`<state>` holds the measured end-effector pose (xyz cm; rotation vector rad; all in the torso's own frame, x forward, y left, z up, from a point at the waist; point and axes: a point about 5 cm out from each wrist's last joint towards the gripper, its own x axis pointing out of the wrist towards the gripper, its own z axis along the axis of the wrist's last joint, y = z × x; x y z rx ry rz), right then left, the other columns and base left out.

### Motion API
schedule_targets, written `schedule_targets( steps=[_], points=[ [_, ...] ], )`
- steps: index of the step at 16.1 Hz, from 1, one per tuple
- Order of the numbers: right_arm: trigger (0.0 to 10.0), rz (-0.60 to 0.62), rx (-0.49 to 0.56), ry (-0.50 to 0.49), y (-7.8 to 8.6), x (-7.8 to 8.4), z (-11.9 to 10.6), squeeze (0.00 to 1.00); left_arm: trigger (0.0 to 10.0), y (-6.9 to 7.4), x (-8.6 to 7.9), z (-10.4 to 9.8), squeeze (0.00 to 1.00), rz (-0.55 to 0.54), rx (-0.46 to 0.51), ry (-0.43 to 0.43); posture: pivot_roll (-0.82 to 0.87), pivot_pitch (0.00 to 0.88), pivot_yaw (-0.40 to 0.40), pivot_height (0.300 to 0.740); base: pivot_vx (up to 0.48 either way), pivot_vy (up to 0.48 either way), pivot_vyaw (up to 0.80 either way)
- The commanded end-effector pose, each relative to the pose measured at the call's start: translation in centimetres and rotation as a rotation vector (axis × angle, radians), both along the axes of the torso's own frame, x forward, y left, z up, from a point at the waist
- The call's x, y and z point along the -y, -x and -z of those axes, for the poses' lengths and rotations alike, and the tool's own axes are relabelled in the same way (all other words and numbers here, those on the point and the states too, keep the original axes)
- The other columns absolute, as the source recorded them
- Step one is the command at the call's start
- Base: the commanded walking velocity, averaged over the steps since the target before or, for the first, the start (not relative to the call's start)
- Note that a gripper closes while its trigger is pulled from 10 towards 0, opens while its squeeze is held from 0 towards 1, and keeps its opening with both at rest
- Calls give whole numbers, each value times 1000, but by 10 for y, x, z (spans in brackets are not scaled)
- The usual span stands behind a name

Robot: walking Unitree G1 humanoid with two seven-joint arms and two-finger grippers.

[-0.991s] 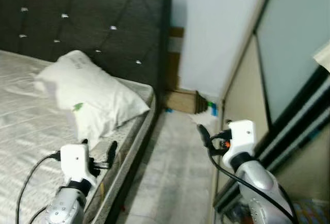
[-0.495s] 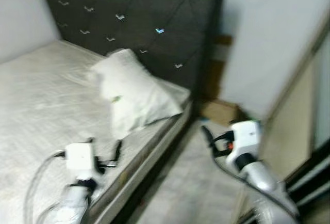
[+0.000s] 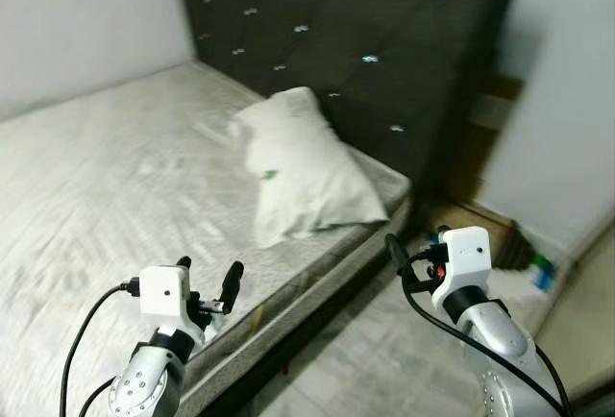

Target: Clean up the room

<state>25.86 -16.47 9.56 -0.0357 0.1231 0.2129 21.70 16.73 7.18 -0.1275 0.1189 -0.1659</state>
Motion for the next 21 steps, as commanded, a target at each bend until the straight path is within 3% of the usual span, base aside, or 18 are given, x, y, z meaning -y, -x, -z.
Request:
schedule_targets(
  steps=[1,8,12,17,21],
  points=[
    [10000,-24,18,-6,-3,-8,-4,0,10000,1,-7,0,0,-21,-4,-18,-80,0,-47,740,0,0,800],
    [10000,-38,25,-15,-4,-10,-5,0,10000,0,-6,-1,0,-18,-4,-11,-83,0,-50,740,0,0,788],
    [10000,-43,27,-13,-4,-11,-5,0,10000,-1,-5,-2,0,-5,7,-2,-82,0,-50,740,0,0,0],
    [10000,-43,29,-22,-6,-12,-6,0,10000,-2,-5,-2,0,2,13,-1,-80,0,-51,740,0,0,726],
    [10000,-45,30,-22,-6,-13,-5,0,10000,-2,-4,-2,0,9,15,-1,-77,0,-52,740,0,0,0]
  ],
)
